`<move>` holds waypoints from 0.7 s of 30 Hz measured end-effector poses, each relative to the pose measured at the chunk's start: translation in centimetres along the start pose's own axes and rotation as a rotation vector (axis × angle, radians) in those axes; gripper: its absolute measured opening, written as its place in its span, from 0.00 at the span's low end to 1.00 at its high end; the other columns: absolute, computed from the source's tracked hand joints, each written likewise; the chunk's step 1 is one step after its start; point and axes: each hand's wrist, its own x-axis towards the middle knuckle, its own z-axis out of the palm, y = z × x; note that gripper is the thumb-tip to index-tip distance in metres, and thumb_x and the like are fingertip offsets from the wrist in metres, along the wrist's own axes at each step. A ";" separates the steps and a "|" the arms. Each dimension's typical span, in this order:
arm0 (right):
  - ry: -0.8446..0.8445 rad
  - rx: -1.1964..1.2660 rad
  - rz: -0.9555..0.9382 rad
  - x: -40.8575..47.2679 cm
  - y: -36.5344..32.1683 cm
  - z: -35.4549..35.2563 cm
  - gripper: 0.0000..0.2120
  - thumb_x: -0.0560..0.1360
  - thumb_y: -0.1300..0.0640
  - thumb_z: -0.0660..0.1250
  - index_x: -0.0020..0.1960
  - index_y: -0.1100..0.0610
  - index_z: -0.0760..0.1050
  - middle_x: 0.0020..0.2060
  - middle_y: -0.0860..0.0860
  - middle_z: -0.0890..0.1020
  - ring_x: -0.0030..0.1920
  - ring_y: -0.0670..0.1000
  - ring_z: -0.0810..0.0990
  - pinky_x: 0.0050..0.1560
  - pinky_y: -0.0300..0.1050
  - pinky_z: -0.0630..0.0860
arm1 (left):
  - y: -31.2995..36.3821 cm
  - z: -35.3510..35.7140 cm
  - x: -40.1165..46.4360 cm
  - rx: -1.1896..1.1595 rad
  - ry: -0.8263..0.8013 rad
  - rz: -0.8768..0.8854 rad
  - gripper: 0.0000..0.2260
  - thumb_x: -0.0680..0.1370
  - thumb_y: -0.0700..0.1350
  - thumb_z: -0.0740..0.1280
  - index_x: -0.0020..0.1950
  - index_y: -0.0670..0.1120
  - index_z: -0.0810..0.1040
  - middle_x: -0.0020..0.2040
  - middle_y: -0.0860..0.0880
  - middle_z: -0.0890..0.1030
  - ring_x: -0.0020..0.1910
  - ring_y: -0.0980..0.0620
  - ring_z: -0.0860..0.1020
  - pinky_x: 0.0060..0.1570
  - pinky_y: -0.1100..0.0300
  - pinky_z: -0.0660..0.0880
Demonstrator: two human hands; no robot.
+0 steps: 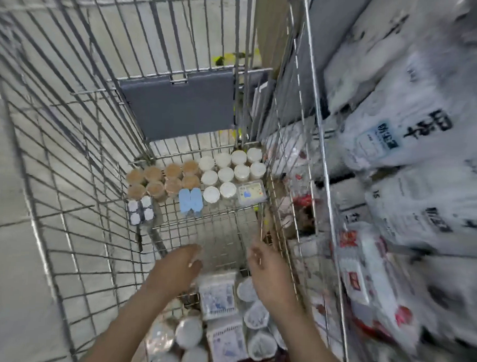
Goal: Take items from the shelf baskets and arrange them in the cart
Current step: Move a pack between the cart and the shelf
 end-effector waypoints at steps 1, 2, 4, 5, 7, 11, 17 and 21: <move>0.011 -0.046 -0.051 -1.6 -0.2 -0.9 0.11 0.81 0.57 0.60 0.60 0.56 0.75 0.50 0.48 0.79 0.48 0.50 0.78 0.47 0.43 0.73 | 0.3 -0.7 -1.7 0.022 0.020 0.023 0.18 0.81 0.49 0.61 0.70 0.50 0.70 0.68 0.50 0.74 0.62 0.51 0.75 0.53 0.62 0.70; 0.019 -0.084 -0.093 -3.3 -0.5 -1.8 0.10 0.81 0.57 0.60 0.60 0.55 0.75 0.49 0.47 0.78 0.47 0.49 0.77 0.45 0.42 0.72 | 0.7 -1.3 -3.5 0.045 0.041 0.046 0.17 0.81 0.49 0.61 0.69 0.51 0.71 0.67 0.50 0.75 0.61 0.51 0.75 0.50 0.63 0.69; 0.030 -0.133 -0.163 -6.9 -0.8 -3.4 0.13 0.80 0.55 0.59 0.64 0.54 0.74 0.53 0.50 0.79 0.52 0.50 0.77 0.50 0.42 0.72 | 1.8 -2.4 -7.4 0.081 0.089 0.092 0.16 0.81 0.49 0.61 0.69 0.51 0.71 0.65 0.51 0.76 0.60 0.52 0.75 0.48 0.62 0.68; 0.043 -0.142 -0.192 -8.8 -1.0 -4.2 0.15 0.80 0.55 0.59 0.66 0.54 0.73 0.57 0.50 0.78 0.56 0.51 0.76 0.53 0.42 0.71 | 2.4 -2.8 -9.4 0.096 0.120 0.116 0.17 0.81 0.50 0.60 0.69 0.51 0.71 0.66 0.52 0.75 0.61 0.52 0.74 0.51 0.61 0.69; 0.078 -0.148 -0.250 -13.2 -1.2 -5.8 0.15 0.80 0.54 0.59 0.66 0.53 0.72 0.61 0.50 0.77 0.59 0.52 0.75 0.56 0.42 0.70 | 3.8 -3.1 -13.5 0.112 0.172 0.162 0.18 0.81 0.51 0.60 0.71 0.51 0.69 0.68 0.52 0.73 0.64 0.52 0.73 0.57 0.61 0.69; 0.156 -0.155 -0.305 -21.9 0.0 -7.6 0.14 0.79 0.55 0.60 0.64 0.53 0.74 0.60 0.52 0.77 0.59 0.53 0.74 0.56 0.42 0.69 | 7.0 -2.0 -20.6 0.136 0.197 0.292 0.19 0.81 0.52 0.60 0.71 0.52 0.68 0.69 0.52 0.72 0.60 0.52 0.75 0.56 0.61 0.70; 0.339 0.008 -0.172 -36.6 6.0 -8.2 0.12 0.80 0.58 0.61 0.61 0.55 0.76 0.55 0.46 0.77 0.59 0.47 0.73 0.52 0.27 0.64 | 12.1 3.4 -30.5 0.161 0.148 0.643 0.16 0.80 0.52 0.61 0.68 0.54 0.70 0.65 0.57 0.74 0.63 0.57 0.72 0.58 0.62 0.67; 0.450 0.132 0.071 -45.7 10.6 -7.5 0.14 0.81 0.53 0.59 0.65 0.48 0.72 0.60 0.42 0.75 0.60 0.42 0.73 0.57 0.34 0.69 | 15.2 7.4 -36.1 0.190 0.016 0.814 0.15 0.80 0.52 0.61 0.67 0.55 0.71 0.59 0.61 0.73 0.57 0.60 0.73 0.48 0.67 0.66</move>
